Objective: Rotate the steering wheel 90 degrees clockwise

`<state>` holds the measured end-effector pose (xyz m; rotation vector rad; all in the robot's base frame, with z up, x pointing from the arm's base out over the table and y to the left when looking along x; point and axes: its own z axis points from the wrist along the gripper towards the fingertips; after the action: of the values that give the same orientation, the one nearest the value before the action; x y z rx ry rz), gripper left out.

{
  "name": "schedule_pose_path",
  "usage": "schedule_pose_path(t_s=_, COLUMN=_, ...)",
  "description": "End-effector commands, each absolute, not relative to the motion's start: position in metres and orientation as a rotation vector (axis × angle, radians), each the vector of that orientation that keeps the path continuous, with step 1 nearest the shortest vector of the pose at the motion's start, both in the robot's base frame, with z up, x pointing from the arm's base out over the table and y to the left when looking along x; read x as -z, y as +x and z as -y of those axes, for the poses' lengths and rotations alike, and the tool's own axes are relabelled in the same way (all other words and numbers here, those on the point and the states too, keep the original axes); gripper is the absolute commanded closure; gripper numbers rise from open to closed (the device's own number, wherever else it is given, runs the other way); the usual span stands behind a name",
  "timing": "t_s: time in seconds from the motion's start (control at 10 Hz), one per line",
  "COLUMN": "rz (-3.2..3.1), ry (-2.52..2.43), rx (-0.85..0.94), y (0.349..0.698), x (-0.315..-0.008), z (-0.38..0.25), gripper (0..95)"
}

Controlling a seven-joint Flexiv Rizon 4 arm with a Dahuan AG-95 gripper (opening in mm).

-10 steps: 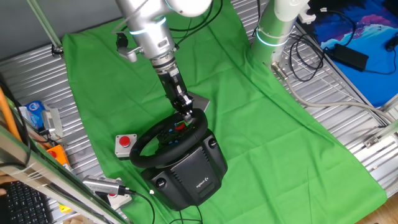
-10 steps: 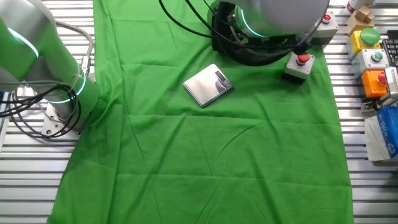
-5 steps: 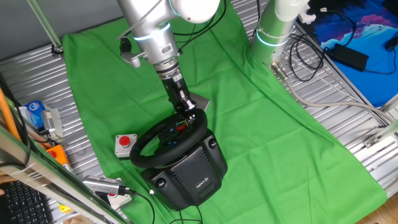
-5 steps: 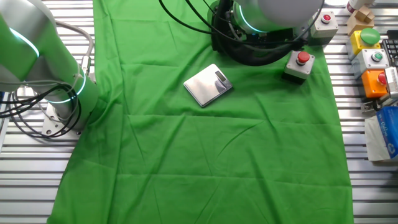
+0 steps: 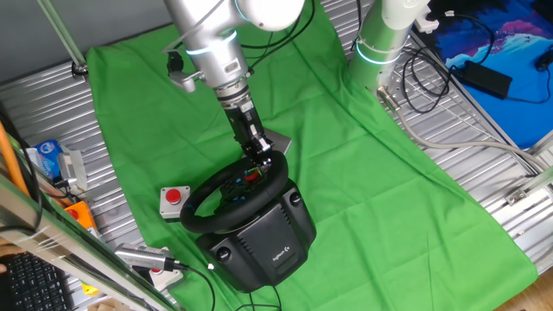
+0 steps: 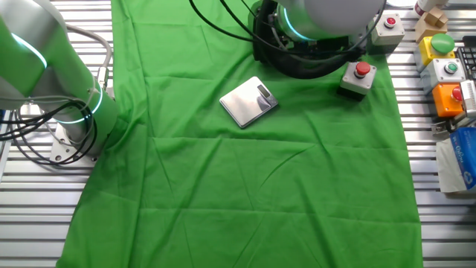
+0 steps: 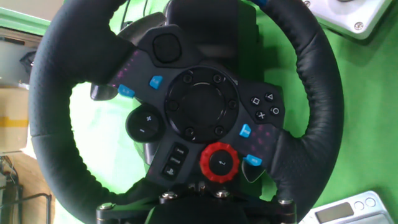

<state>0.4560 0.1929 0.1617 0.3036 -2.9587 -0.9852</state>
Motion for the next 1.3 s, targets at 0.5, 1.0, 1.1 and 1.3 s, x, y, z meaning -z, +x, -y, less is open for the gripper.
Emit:
schedule_pose_path(t_s=0.5, rz=2.943, ry=0.588, rx=0.99, y=0.4571, x=-0.1618, z=-0.1934, gripper=95.0)
schedule_pose_path(t_s=1.0, rz=2.913, ry=0.658, rx=0.989, y=0.4571, x=-0.1618, z=-0.1934, gripper=95.0)
schedule_pose_path(t_s=1.1, rz=2.906, ry=0.671, rx=0.992, y=0.4571, x=-0.1618, z=-0.1934, gripper=95.0)
schedule_pose_path(t_s=1.3, rz=2.891, ry=0.669, rx=0.991, y=0.4571, x=-0.1618, z=-0.1934, gripper=95.0)
